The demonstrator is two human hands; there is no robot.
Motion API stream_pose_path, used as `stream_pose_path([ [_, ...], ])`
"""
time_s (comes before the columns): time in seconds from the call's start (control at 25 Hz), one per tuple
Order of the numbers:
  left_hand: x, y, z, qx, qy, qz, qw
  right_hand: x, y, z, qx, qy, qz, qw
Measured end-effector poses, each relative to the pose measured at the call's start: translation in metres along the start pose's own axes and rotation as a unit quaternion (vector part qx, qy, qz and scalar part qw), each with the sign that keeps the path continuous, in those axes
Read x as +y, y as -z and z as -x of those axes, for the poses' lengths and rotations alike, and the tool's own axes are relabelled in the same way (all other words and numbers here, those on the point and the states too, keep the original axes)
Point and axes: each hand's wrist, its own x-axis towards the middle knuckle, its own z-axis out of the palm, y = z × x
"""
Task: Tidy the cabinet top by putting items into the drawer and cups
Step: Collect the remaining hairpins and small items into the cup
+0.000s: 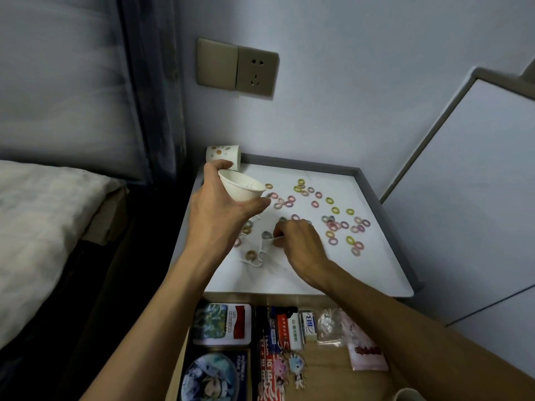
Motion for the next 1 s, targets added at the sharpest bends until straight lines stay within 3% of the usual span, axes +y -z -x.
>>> stream_pose_path([
  [0.16, 0.001, -0.001, 0.0, -0.002, -0.001, 0.0, 1.0, 0.001, 0.002, -0.006, -0.031, 0.0, 0.006, 0.999],
  [0.36, 0.002, -0.002, 0.003, -0.006, -0.002, 0.0, 1.0, -0.008, 0.01, 0.0, -0.028, 0.024, 0.152, 0.988],
  [0.52, 0.002, -0.001, 0.004, -0.006, -0.003, 0.001, 1.0, -0.011, 0.012, 0.004, -0.055, 0.066, 0.204, 0.975],
  [0.68, 0.001, 0.001, 0.004, -0.003, -0.01, -0.006, 1.0, 0.001, 0.018, -0.004, -0.067, 0.066, 0.182, 0.979],
  [0.84, -0.003, 0.006, 0.003, 0.002, -0.011, -0.011, 1.0, 0.016, 0.034, -0.009, -0.08, -0.001, 0.059, 0.995],
  [1.0, -0.005, 0.005, 0.001, 0.0, -0.008, -0.016, 1.0, 0.04, 0.061, -0.024, -0.132, -0.043, 0.019, 0.99],
])
